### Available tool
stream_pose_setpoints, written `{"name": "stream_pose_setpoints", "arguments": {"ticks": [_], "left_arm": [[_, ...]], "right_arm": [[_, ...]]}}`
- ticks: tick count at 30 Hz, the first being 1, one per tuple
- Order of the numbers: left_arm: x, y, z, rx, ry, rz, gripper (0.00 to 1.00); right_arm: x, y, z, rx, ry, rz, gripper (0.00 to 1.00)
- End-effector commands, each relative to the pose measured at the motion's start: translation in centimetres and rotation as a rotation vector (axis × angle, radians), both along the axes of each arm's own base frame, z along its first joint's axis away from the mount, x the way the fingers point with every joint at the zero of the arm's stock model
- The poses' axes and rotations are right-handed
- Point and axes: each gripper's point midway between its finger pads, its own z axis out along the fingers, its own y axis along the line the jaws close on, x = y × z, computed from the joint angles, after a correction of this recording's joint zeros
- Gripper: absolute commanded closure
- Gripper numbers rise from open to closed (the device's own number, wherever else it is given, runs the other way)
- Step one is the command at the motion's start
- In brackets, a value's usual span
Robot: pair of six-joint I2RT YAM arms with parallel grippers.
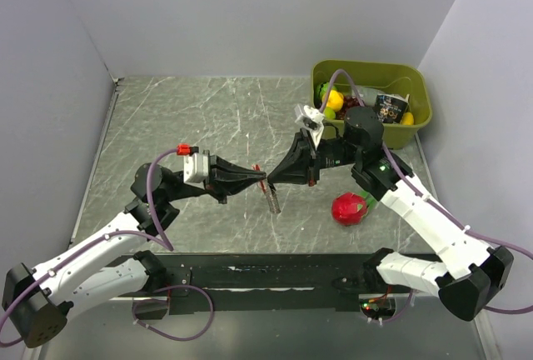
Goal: Put the keys on the keyring
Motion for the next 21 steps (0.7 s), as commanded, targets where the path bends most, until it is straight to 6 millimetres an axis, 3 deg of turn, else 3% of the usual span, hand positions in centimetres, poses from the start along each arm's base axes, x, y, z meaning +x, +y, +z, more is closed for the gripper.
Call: {"name": "stream_pose_setpoints", "arguments": {"ticks": [1, 4, 6, 7, 8, 9, 11, 13, 14, 15, 16, 17, 18, 21], "left_arm": [[-1.4, 0.6, 3.6, -0.048, -0.093, -0.022, 0.99], [-1.0, 0.7, 3.3, 0.011, -0.081, 0.008, 0.98], [-1.1, 1.0, 4.1, 0.040, -0.119, 0.023, 0.80], [-0.9, 1.0, 2.9, 0.107, -0.076, 0.025, 0.75], [-0.9, 1.0, 2.9, 0.127, -0.095, 0.033, 0.65], [-0.9, 1.3, 3.7, 0.141, -0.126, 0.044, 0.60], [-0.7, 1.4, 2.5, 0.218, -0.087, 0.050, 0.47], [-0.9, 1.7, 3.2, 0.251, -0.106, 0.053, 0.39], [-0.8, 1.6, 1.5, 0.326, -0.055, 0.037, 0.33], [-0.8, 1.7, 2.3, 0.337, -0.085, 0.038, 0.31], [-0.8, 1.7, 1.8, 0.374, -0.072, 0.031, 0.29], [-0.6, 1.6, -0.1, 0.455, -0.016, 0.015, 0.28], [-0.6, 1.8, 0.5, 0.469, -0.041, 0.016, 0.27], [-0.1, 1.7, -0.7, 0.547, -0.020, 0.009, 0.25]], "right_arm": [[1.1, 0.2, 0.4, -0.027, -0.022, -0.057, 1.00], [1.2, -0.1, -0.2, -0.076, -0.016, -0.063, 1.00], [1.4, -0.2, 0.1, -0.091, -0.063, -0.060, 1.00], [1.4, -0.4, -0.8, -0.134, -0.029, -0.059, 1.00], [1.5, -0.4, -0.4, -0.137, -0.065, -0.054, 1.00], [1.4, -0.6, -0.5, -0.154, -0.061, -0.050, 1.00], [1.2, -0.9, -0.9, -0.196, -0.053, -0.032, 1.00], [1.3, -0.9, -1.4, -0.224, -0.044, -0.027, 1.00], [1.7, -1.0, -1.4, -0.239, -0.053, -0.044, 1.00], [1.8, -1.1, -1.8, -0.261, -0.039, -0.057, 1.00], [1.9, -1.1, -2.1, -0.278, -0.031, -0.066, 1.00], [2.3, -1.1, -2.3, -0.296, -0.035, -0.087, 1.00], [2.3, -1.2, -2.6, -0.309, -0.028, -0.094, 1.00], [2.3, -1.0, -3.7, -0.364, -0.020, -0.108, 1.00]]}}
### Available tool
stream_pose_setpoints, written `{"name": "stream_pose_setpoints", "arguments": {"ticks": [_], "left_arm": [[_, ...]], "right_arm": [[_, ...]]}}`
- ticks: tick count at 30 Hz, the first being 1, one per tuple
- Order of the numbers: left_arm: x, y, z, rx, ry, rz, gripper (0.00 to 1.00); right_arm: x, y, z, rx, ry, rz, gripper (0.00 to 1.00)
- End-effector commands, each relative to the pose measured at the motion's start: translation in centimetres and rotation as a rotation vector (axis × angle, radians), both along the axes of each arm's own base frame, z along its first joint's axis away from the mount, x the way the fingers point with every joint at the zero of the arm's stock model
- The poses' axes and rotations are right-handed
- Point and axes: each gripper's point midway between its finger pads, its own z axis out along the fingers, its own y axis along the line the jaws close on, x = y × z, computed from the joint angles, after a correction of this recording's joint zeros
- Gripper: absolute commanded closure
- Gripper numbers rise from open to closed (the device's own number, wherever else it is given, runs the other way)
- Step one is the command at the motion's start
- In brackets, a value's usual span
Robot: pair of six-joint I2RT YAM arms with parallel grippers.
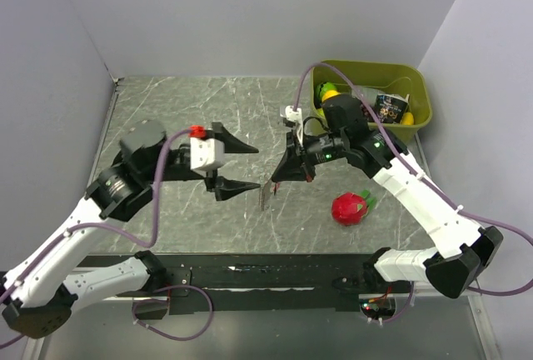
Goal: Put the keys on the keyring
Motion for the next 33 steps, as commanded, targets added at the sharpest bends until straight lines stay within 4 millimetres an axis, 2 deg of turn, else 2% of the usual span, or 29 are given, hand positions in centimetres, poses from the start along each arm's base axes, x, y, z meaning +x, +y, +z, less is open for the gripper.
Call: {"name": "stream_pose_setpoints", "arguments": {"ticks": [1, 7, 9, 18, 28, 33], "left_arm": [[0.1, 0.3, -4.9, 0.214, 0.081, -0.021, 0.24], [0.7, -0.3, -6.6, 0.270, 0.108, -0.031, 0.26], [0.8, -0.5, -7.4, 0.270, 0.119, -0.039, 0.28], [0.5, -1.3, -8.8, 0.236, 0.127, -0.083, 0.42], [1.6, -2.1, -10.4, 0.253, 0.144, -0.068, 0.57], [2.0, -2.2, -11.2, 0.293, 0.154, -0.057, 0.62]], "right_arm": [[-0.1, -0.1, -0.2, -0.073, -0.043, -0.017, 1.00], [-0.8, 0.6, -2.9, -0.177, -0.027, -0.002, 1.00], [-1.1, 0.8, -3.1, -0.175, -0.021, 0.011, 1.00], [-1.9, 1.6, -2.8, -0.109, -0.003, 0.047, 1.00], [-1.9, 1.6, -2.4, -0.091, -0.009, 0.047, 1.00], [-1.9, 1.5, -2.4, -0.094, -0.017, 0.037, 1.00]]}}
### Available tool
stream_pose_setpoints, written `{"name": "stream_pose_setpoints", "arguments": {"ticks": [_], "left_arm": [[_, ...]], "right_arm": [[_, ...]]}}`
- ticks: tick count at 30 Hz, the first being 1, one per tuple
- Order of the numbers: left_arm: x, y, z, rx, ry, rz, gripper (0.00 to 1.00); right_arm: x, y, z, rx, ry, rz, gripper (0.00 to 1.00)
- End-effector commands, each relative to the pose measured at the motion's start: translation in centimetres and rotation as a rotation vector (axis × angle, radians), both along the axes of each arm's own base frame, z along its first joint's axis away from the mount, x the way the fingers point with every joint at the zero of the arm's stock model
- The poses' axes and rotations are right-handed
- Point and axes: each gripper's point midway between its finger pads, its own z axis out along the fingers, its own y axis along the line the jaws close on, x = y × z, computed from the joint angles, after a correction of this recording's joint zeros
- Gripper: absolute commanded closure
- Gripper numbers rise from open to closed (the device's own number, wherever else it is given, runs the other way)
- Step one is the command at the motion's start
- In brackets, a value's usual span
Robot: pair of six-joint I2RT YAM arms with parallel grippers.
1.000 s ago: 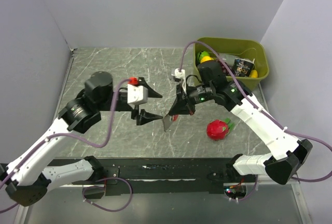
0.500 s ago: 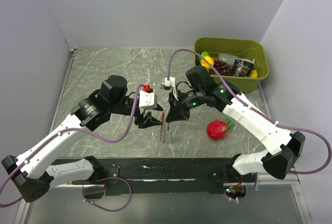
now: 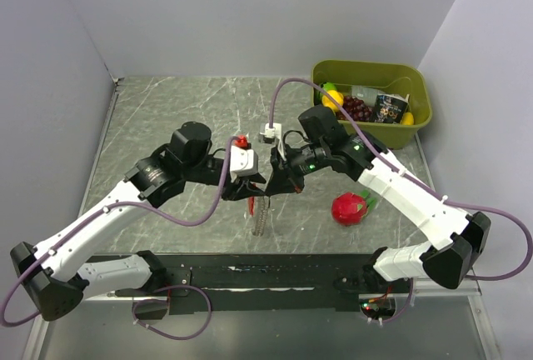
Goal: Put the keys on the keyring
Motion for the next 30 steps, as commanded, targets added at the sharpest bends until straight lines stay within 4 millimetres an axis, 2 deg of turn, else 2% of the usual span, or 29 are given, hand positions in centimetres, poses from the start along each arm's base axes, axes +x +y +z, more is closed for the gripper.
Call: {"name": "stream_pose_setpoints", "arguments": {"ticks": [1, 5, 14, 22, 24, 25, 27, 28, 30], "left_arm": [[0.3, -0.3, 0.0, 0.012, -0.017, -0.010, 0.63], [0.4, -0.3, -0.4, 0.021, -0.021, -0.008, 0.67], [0.8, -0.2, -0.4, 0.030, -0.024, 0.012, 0.99], [0.9, -0.3, -0.1, 0.002, -0.032, 0.027, 0.99], [1.2, -0.3, 0.2, -0.018, -0.043, 0.050, 0.99], [1.2, -0.3, 0.3, -0.027, -0.047, 0.053, 0.99], [1.6, -0.2, 0.9, -0.063, -0.060, 0.089, 0.99], [1.6, -0.2, 1.0, -0.073, -0.061, 0.100, 0.99], [1.7, 0.1, 1.2, -0.098, -0.061, 0.129, 0.99]], "right_arm": [[-0.4, 0.0, 2.2, 0.072, -0.058, 0.012, 1.00], [-0.5, 0.0, 2.3, 0.080, -0.065, 0.015, 1.00], [-0.6, 0.0, 2.1, 0.076, -0.061, 0.019, 1.00], [-0.4, 0.0, 2.2, 0.083, -0.079, 0.007, 1.00], [-0.1, 0.0, 2.6, 0.092, -0.096, -0.016, 0.89], [0.0, 0.0, 2.9, 0.097, -0.104, -0.024, 0.76], [0.1, -0.1, 3.5, 0.112, -0.112, -0.036, 0.64], [0.2, 0.0, 4.1, 0.130, -0.125, -0.041, 0.52], [0.3, 0.1, 4.8, 0.152, -0.130, -0.055, 0.43]]}}
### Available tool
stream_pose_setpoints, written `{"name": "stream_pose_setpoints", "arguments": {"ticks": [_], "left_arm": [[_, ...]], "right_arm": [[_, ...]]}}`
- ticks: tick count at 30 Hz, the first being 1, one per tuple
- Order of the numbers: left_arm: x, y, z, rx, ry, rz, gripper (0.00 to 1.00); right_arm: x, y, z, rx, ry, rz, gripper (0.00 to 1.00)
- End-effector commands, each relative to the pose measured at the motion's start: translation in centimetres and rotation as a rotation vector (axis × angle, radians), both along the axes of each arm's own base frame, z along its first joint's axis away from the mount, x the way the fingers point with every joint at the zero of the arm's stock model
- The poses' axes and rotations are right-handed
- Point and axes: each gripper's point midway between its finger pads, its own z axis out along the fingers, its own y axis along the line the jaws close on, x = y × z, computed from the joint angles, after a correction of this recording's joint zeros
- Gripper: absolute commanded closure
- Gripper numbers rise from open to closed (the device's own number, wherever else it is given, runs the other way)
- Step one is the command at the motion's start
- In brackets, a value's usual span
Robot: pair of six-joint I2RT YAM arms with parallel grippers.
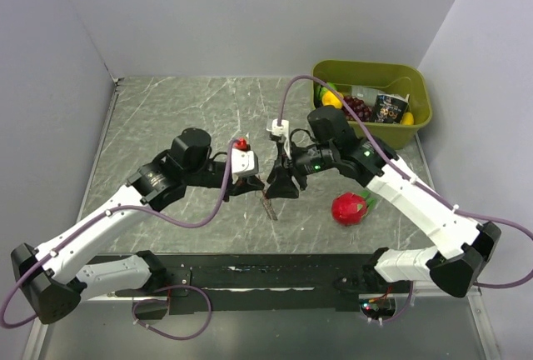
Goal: Put the keys on the keyring
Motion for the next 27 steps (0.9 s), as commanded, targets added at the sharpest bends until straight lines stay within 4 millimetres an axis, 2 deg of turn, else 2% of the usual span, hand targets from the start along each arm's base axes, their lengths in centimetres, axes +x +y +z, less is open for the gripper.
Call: {"name": "stream_pose_setpoints", "arguments": {"ticks": [1, 7, 8, 9, 11, 15, 21, 27], "left_arm": [[0.8, -0.1, 3.6, -0.143, -0.087, 0.068, 0.99], [0.4, 0.2, 5.0, -0.252, -0.093, 0.105, 0.99], [0.2, 0.4, 6.3, -0.302, -0.125, 0.102, 0.99], [0.1, 0.4, 5.7, -0.307, -0.098, 0.110, 0.99], [0.0, 0.5, 7.3, -0.383, -0.140, 0.108, 0.99], [-0.5, 0.9, 8.1, -0.456, -0.143, 0.120, 0.99], [-0.3, 0.8, 8.1, -0.451, -0.146, 0.124, 0.99], [-0.2, 0.7, 8.2, -0.450, -0.150, 0.121, 0.99]], "right_arm": [[0.3, 0.3, 4.2, 0.130, -0.105, -0.026, 0.37], [0.8, -0.4, 6.6, 0.243, -0.102, -0.072, 0.31], [0.6, -0.4, 6.9, 0.263, -0.087, -0.058, 0.31], [0.7, -0.5, 6.9, 0.267, -0.080, -0.061, 0.31], [0.7, -0.5, 7.0, 0.268, -0.065, -0.063, 0.31], [0.8, -0.4, 7.0, 0.269, -0.040, -0.062, 0.34], [0.4, -0.3, 7.2, 0.275, -0.022, -0.046, 0.40], [0.5, -0.4, 6.1, 0.234, 0.008, -0.060, 0.46]]}}
